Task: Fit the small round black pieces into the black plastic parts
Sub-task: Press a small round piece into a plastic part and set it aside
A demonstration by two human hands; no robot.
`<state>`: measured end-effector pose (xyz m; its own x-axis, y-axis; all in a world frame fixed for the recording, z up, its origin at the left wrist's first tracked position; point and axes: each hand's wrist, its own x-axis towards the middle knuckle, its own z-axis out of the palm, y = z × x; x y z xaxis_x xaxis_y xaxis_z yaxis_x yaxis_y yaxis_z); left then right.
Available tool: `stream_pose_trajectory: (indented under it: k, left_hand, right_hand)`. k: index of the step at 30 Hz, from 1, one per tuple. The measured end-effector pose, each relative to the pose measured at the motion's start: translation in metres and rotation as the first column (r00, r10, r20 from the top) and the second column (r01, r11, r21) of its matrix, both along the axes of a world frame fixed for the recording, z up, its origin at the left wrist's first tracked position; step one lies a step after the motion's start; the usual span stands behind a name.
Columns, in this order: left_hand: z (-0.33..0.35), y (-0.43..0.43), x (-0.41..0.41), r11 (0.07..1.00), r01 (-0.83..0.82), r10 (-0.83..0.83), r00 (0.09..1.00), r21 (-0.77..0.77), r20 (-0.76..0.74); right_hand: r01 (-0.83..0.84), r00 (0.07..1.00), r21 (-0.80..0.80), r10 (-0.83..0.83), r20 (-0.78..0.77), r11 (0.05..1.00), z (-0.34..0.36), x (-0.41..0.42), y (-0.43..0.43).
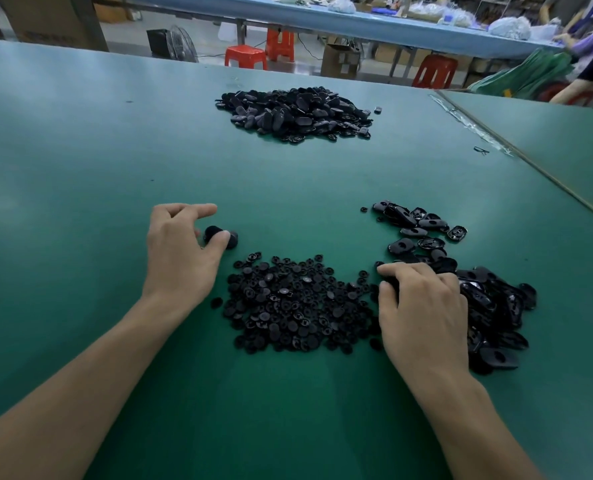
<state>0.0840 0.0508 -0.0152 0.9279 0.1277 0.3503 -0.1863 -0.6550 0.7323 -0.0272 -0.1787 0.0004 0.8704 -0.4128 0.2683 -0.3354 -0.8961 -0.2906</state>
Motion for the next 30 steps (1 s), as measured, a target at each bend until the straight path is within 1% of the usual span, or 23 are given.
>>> stream_pose_trajectory:
  k: [2,4,7,9,11,12,14,15,17,18,20,24,27,28,30]
  left_hand:
    - [0.002,-0.001,-0.001,1.000,0.003,-0.002,0.999,-0.024,0.040]
    - [0.005,-0.003,-0.005,1.000,0.020,-0.018,0.993,-0.012,0.119]
    - [0.007,-0.011,-0.014,0.996,0.092,-0.092,0.966,0.009,0.241]
    - [0.008,-0.018,-0.023,0.984,0.179,-0.169,0.944,-0.011,0.284]
    - [0.009,-0.029,-0.033,0.956,0.291,-0.266,0.907,-0.030,0.326]
    - [0.010,-0.034,-0.039,0.937,0.349,-0.317,0.885,-0.033,0.341]
    - [0.010,-0.041,-0.048,0.894,0.448,-0.411,0.841,-0.028,0.351]
    - [0.010,-0.042,-0.051,0.876,0.481,-0.443,0.825,-0.024,0.350]
    - [0.012,-0.042,-0.053,0.862,0.506,-0.467,0.817,-0.033,0.337]
    - [0.013,-0.041,-0.052,0.860,0.508,-0.467,0.819,-0.043,0.332]
    - [0.015,-0.041,-0.051,0.854,0.518,-0.472,0.812,-0.050,0.344]
    - [0.009,-0.042,-0.050,0.847,0.531,-0.497,0.781,0.017,0.378]
    - [0.007,-0.042,-0.047,0.826,0.563,-0.520,0.782,-0.032,0.342]
    - [0.006,-0.042,-0.047,0.819,0.569,-0.521,0.790,-0.070,0.323]
    - [0.005,-0.042,-0.047,0.808,0.574,-0.521,0.801,-0.131,0.296]
  right_hand:
    - [-0.003,1.000,-0.009,0.003,0.001,1.000,-0.001,0.002,0.000]
    - [-0.012,1.000,-0.007,0.012,0.004,1.000,-0.002,0.002,0.000]
    - [-0.019,0.999,0.007,0.018,0.048,1.000,-0.003,0.002,0.001]
    - [-0.010,0.993,0.015,0.008,0.117,1.000,-0.003,0.002,0.001]
    - [-0.011,0.975,0.017,0.007,0.221,1.000,-0.001,0.001,0.003]
    - [-0.034,0.959,0.013,0.029,0.281,0.999,0.000,0.001,0.003]
    - [-0.158,0.903,0.016,0.138,0.406,0.987,0.001,0.000,0.006]
    - [-0.249,0.864,0.048,0.200,0.462,0.967,0.001,0.000,0.008]
    - [-0.426,0.794,0.140,0.295,0.532,0.894,0.002,-0.002,0.013]
    - [-0.495,0.768,0.179,0.331,0.548,0.850,0.002,-0.003,0.017]
    - [-0.576,0.743,0.261,0.363,0.562,0.775,0.000,-0.004,0.023]
    - [-0.588,0.771,0.456,0.293,0.565,0.668,-0.002,-0.005,0.025]
    - [-0.574,0.798,0.556,0.256,0.546,0.602,-0.003,-0.006,0.026]
    - [-0.568,0.804,0.562,0.257,0.537,0.601,-0.003,-0.006,0.026]
    - [-0.543,0.817,0.531,0.264,0.513,0.651,-0.003,-0.007,0.026]
